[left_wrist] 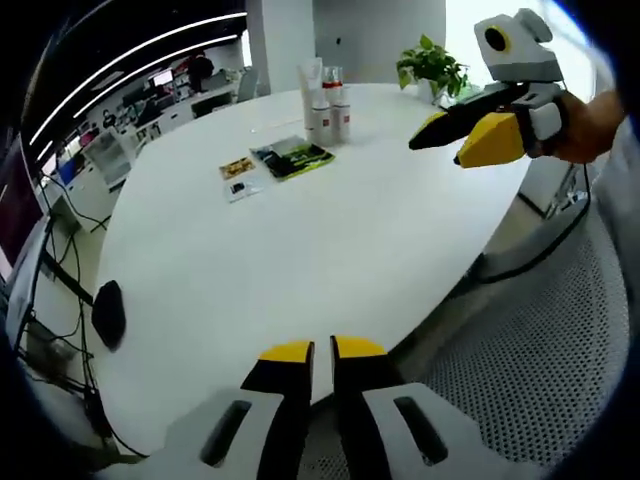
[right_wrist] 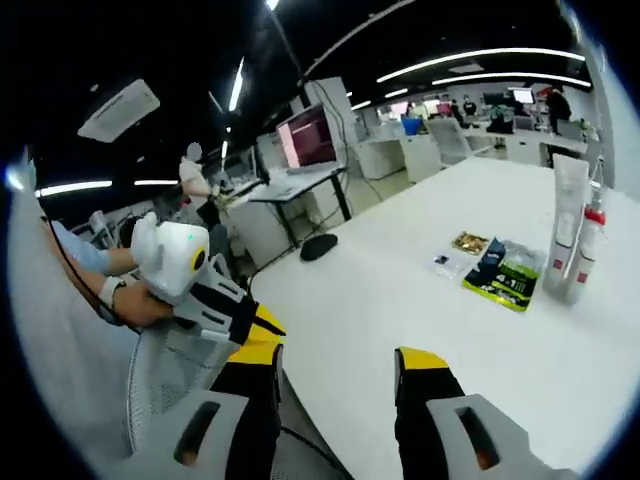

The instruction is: Arrange the skincare products in the storage area until every visible bottle or jar stands upright without overlapping.

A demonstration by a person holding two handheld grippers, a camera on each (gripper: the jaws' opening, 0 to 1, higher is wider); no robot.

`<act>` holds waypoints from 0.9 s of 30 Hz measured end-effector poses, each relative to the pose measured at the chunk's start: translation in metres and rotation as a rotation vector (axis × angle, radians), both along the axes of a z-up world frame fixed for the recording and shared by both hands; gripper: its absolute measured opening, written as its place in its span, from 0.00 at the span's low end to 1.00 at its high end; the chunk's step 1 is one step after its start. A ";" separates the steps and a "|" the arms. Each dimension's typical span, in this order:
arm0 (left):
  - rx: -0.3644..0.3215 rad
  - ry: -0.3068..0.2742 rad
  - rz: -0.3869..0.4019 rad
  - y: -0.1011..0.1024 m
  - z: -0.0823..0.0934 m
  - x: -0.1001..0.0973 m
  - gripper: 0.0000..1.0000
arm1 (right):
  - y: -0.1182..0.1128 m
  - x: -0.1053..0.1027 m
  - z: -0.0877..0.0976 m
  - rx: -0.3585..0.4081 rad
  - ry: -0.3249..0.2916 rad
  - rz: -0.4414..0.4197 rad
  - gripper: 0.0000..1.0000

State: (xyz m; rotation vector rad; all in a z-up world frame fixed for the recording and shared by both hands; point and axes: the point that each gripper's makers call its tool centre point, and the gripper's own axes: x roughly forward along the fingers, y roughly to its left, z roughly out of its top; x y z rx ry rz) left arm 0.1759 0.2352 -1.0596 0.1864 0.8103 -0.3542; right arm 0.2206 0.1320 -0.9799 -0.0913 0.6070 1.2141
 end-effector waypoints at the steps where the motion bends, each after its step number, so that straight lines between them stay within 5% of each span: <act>1: -0.006 -0.004 0.002 0.000 0.001 0.000 0.04 | -0.001 0.000 0.001 0.001 -0.009 -0.005 0.50; 7: -0.134 -0.122 -0.015 -0.011 0.030 0.014 0.15 | -0.019 0.001 0.002 -0.007 -0.047 -0.137 0.67; 11: -0.188 -0.186 0.022 0.003 0.050 0.022 0.25 | -0.017 -0.002 0.008 0.048 -0.038 -0.174 0.83; 16: -0.057 -0.335 -0.032 0.030 0.070 0.035 0.44 | -0.011 0.001 0.011 0.130 -0.056 -0.220 1.00; 21: -0.074 -0.424 0.013 0.053 0.089 0.041 0.56 | -0.004 -0.003 0.013 0.191 -0.061 -0.243 0.99; 27: -0.189 -0.565 0.044 0.054 0.107 0.046 0.75 | 0.006 0.003 0.005 0.168 -0.182 -0.257 0.99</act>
